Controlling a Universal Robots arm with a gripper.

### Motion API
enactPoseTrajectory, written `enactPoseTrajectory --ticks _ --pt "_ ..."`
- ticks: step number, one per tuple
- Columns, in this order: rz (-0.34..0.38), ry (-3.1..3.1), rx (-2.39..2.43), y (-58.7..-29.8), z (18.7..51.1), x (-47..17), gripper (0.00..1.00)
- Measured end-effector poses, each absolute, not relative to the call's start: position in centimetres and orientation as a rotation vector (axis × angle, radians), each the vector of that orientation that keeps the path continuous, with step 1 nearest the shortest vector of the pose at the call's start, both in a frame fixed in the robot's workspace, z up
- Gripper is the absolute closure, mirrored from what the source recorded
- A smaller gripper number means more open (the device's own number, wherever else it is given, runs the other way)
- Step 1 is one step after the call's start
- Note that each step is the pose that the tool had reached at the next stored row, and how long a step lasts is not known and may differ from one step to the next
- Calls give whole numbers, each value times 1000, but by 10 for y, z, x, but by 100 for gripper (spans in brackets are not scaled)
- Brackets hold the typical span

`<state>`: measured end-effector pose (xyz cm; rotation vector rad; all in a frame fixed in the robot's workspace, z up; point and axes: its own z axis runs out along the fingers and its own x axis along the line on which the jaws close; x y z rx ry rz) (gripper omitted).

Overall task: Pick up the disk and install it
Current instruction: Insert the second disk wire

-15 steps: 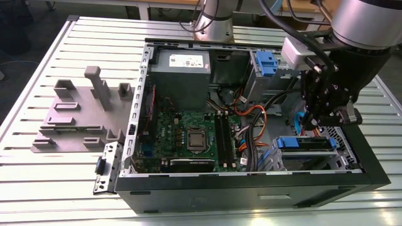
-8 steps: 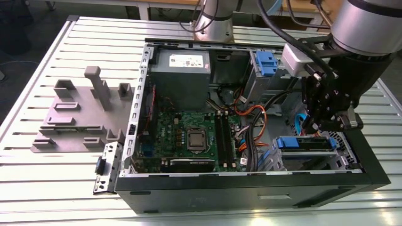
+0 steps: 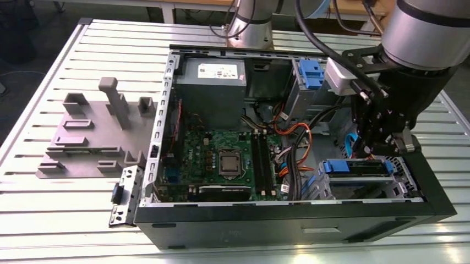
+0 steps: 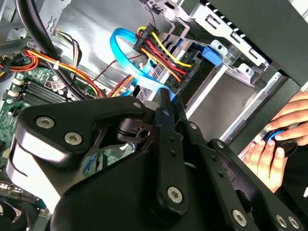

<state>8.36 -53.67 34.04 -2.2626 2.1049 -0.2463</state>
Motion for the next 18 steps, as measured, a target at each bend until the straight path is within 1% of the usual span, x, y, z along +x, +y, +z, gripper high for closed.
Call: enactPoseTrajectory --ticks 3,11,18 --pt "-244 2099 -2255 -539 339 83 84" --pt "-205 2078 -2224 -547 338 80 84" --pt "-207 2091 -2204 -548 336 79 84"
